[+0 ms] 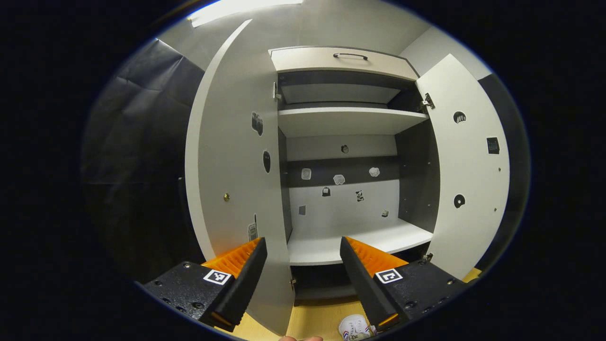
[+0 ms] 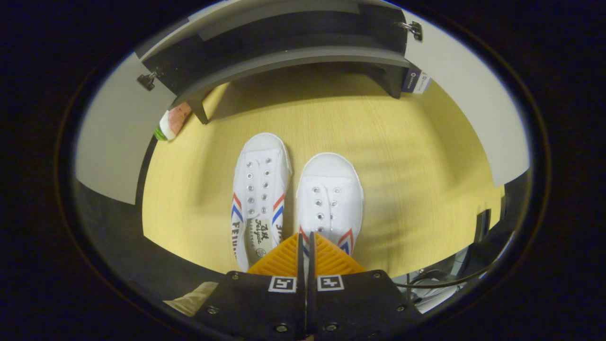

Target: Grab one shoe with the right hand and put it into the shoe cabinet, grab the other shoe with the left hand and put it into the shoe cabinet; then close the right door with the right hand and the left door with the left hand.

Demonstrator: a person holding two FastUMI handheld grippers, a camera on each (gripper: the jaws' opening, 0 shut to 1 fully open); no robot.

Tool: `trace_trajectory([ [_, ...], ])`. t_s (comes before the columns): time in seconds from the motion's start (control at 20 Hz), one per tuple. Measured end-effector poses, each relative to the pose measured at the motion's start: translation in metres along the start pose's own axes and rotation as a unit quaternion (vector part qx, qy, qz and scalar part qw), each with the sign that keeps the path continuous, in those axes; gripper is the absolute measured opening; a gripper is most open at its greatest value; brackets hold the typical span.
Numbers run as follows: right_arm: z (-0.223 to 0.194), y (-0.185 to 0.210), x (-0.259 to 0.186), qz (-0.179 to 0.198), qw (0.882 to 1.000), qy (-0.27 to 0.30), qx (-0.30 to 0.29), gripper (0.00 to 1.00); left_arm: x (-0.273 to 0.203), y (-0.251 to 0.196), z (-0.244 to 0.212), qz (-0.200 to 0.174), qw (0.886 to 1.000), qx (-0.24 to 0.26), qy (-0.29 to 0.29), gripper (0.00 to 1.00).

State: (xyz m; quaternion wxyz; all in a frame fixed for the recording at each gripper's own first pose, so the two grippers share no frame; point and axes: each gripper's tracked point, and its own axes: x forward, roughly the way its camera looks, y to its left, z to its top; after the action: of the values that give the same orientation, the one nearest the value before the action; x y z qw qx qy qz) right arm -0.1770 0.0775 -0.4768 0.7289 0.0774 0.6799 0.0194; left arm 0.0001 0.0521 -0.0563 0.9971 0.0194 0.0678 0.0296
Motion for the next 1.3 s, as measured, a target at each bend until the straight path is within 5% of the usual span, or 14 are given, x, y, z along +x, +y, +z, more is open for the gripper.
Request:
trace_trajectory([
  [0.1, -0.003, 0.001, 0.002, -0.003, 1.0, 0.004, 0.0, 0.05, 0.001, 0.0, 0.0, -0.003, 1.0, 0.001, 0.0, 0.95],
  [0.15, -0.004, 0.002, 0.004, -0.004, 1.0, 0.005, 0.0, 0.18, 0.001, -0.001, 0.0, -0.005, 1.0, 0.001, 0.0, 0.95],
  [0.35, -0.017, 0.0, 0.012, -0.012, 1.0, 0.023, 0.0, 0.3, 0.002, -0.002, -0.001, -0.011, 1.0, 0.006, 0.0, 0.95],
  [0.4, -0.019, -0.001, 0.015, -0.015, 1.0, 0.025, -0.003, 0.4, 0.002, -0.003, -0.001, -0.012, 1.0, 0.006, 0.001, 0.95],
  [0.45, -0.021, -0.002, 0.018, -0.02, 0.999, 0.027, -0.005, 0.31, 0.001, -0.003, -0.001, -0.013, 1.0, 0.007, 0.0, 0.95],
  [0.6, -0.024, -0.003, 0.029, -0.029, 0.999, 0.034, -0.005, 0.31, 0.002, -0.003, -0.002, -0.015, 1.0, 0.01, 0.001, 0.95],
  [0.65, -0.026, -0.003, 0.034, -0.035, 0.999, 0.039, -0.008, 0.4, 0.002, -0.003, -0.001, -0.016, 1.0, 0.01, 0.001, 0.95],
  [0.7, -0.024, -0.005, 0.034, -0.042, 0.998, 0.038, -0.012, 0.3, 0.002, -0.003, -0.002, -0.016, 1.0, 0.011, 0.002, 0.95],
  [1.0, -0.025, 0.002, 0.04, -0.061, 0.997, 0.033, -0.036, 0.21, 0.001, -0.004, -0.002, -0.022, 1.0, 0.011, 0.002, 0.95],
  [1.05, -0.025, 0.001, 0.038, -0.059, 0.997, 0.029, -0.037, 0.04, 0.001, -0.004, -0.002, -0.023, 1.0, 0.01, 0.002, 0.95],
  [1.3, -0.019, -0.001, 0.028, -0.032, 0.999, -0.002, -0.001, 0.0, 0.0, -0.003, -0.002, -0.023, 1.0, 0.009, 0.001, 0.95],
])
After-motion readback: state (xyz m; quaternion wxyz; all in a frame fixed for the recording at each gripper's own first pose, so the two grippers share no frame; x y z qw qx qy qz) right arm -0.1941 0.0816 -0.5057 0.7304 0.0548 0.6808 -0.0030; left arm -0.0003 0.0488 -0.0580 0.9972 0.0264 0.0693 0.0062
